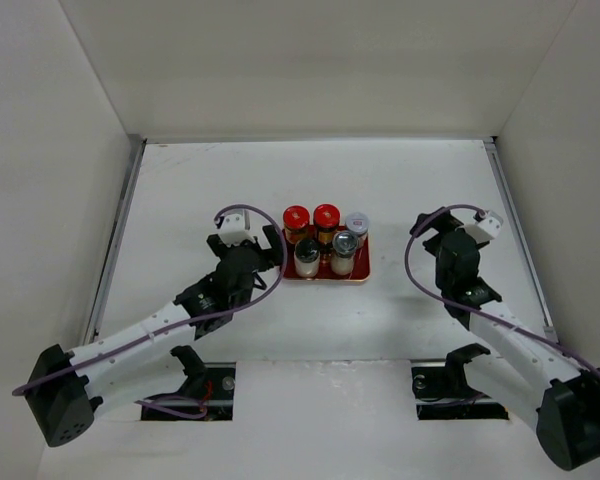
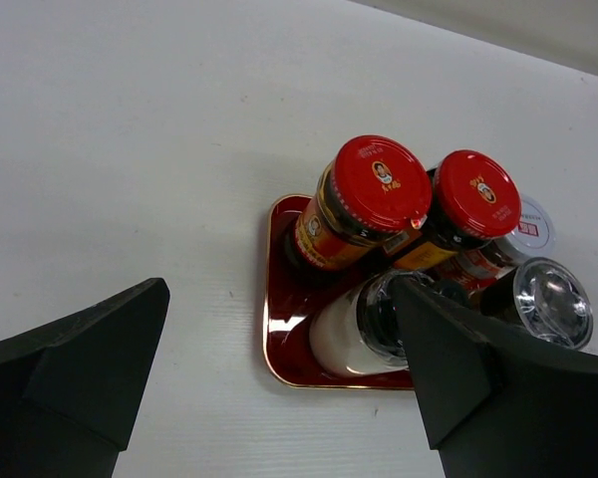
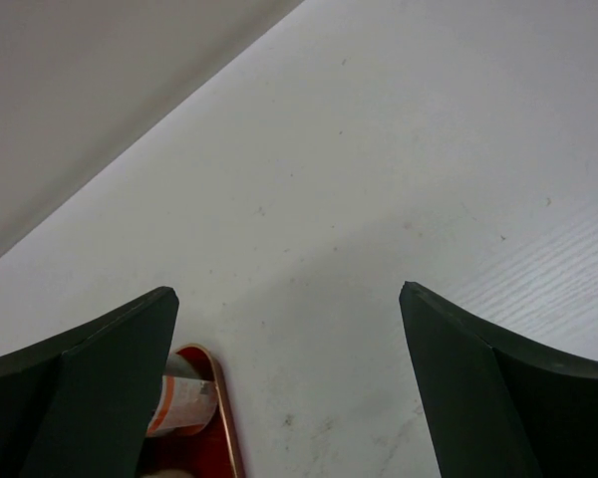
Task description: Organize the condiment bottles
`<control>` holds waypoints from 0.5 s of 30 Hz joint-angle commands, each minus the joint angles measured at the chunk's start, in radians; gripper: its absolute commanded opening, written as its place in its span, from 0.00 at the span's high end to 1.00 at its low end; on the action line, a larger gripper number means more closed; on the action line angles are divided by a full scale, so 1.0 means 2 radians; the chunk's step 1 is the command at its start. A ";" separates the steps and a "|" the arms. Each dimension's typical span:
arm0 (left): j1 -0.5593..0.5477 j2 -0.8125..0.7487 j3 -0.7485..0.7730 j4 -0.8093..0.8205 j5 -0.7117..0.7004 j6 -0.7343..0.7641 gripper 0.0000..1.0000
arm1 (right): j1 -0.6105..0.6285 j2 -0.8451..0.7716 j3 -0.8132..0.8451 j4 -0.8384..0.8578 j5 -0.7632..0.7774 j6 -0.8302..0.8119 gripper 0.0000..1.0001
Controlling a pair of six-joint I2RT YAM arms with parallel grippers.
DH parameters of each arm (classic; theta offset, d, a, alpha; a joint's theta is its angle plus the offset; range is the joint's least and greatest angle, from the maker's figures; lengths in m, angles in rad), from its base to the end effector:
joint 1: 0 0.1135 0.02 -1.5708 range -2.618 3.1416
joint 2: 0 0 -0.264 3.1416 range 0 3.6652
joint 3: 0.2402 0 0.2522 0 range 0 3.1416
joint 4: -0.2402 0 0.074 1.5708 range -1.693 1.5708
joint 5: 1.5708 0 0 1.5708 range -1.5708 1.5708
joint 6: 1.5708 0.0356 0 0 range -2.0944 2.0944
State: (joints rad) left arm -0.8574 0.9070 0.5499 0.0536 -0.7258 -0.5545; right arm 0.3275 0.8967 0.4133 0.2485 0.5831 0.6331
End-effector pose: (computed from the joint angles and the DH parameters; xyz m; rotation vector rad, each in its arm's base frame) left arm 0.1513 -0.1387 0.2620 -0.2176 1.7950 -0.3269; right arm 0.1965 0.0461 0.2349 0.6650 1.6397 0.1694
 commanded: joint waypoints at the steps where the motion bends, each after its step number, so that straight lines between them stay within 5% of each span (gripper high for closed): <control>1: -0.010 0.004 0.030 0.001 -0.007 0.001 0.00 | -0.002 0.003 0.001 0.032 -0.023 0.021 0.00; 15: -0.003 -0.008 -0.009 0.018 -0.020 0.002 0.00 | -0.002 0.027 0.000 0.053 -0.048 0.023 0.00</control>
State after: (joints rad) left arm -0.8646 0.9215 0.5480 0.0547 -0.7498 -0.5541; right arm 0.3267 0.9440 0.4107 0.2844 0.5110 0.6678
